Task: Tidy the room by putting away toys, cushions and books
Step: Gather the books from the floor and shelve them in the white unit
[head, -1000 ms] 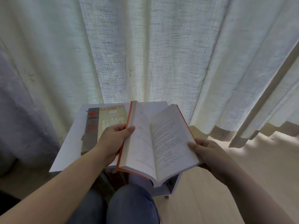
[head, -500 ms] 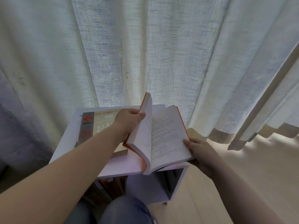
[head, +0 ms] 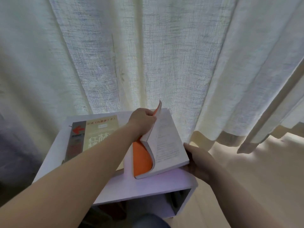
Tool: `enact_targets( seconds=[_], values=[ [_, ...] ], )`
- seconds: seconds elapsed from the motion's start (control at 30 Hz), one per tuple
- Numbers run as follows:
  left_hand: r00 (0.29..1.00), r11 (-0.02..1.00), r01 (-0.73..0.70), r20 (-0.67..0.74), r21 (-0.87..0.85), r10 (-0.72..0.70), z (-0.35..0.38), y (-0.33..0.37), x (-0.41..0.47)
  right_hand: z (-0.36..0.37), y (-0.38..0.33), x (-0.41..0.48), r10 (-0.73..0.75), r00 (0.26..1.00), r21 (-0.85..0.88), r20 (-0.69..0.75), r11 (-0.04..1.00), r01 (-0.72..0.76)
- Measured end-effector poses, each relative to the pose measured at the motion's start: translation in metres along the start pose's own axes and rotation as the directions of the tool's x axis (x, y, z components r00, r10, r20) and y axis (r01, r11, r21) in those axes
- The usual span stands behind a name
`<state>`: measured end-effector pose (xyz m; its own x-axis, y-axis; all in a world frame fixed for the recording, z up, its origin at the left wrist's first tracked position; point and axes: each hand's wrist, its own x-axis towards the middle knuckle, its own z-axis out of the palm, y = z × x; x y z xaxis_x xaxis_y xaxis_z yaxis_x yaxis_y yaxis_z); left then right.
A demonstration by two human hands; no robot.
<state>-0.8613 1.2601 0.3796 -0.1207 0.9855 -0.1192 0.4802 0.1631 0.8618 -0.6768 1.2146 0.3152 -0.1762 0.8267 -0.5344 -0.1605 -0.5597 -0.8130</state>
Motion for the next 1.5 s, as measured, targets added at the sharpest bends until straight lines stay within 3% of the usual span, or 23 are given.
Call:
enact_targets(
  seconds=[0.1,0.27,0.4,0.63,0.87,1.27,1.5],
  values=[
    [1.0,0.997,-0.002,0.019,0.081,0.001,0.012,-0.004,0.008,0.003,0.001,0.004,0.027,0.994,-0.018,-0.105,0.999,-0.029],
    [0.989,0.981,0.141,0.066,-0.131,-0.133,0.033,-0.012,-0.005,-0.002,0.004,-0.008,-0.023,0.985,-0.128,-0.173,0.992,0.0],
    [0.988,0.974,0.152,0.049,-0.166,-0.145,0.024,-0.023,-0.03,-0.01,0.006,-0.026,-0.147,0.945,-0.195,-0.292,0.977,0.092],
    [0.991,0.974,0.132,0.023,-0.186,-0.13,-0.004,-0.036,-0.095,0.002,0.009,-0.089,-0.288,0.934,-0.211,-0.211,0.947,0.244],
    [0.996,0.972,0.086,0.028,-0.22,-0.082,-0.018,-0.066,-0.171,0.027,0.059,-0.137,-0.355,0.929,-0.285,-0.107,0.906,0.313],
    [0.993,0.994,0.086,-0.092,0.066,-0.079,0.009,-0.197,-0.209,0.047,0.168,-0.098,-0.279,0.96,-0.483,0.034,0.836,0.261],
    [0.991,0.922,0.108,-0.109,0.371,-0.072,0.03,-0.237,-0.19,0.041,0.193,-0.068,-0.276,0.961,-0.578,0.025,0.78,0.239]
  ],
)
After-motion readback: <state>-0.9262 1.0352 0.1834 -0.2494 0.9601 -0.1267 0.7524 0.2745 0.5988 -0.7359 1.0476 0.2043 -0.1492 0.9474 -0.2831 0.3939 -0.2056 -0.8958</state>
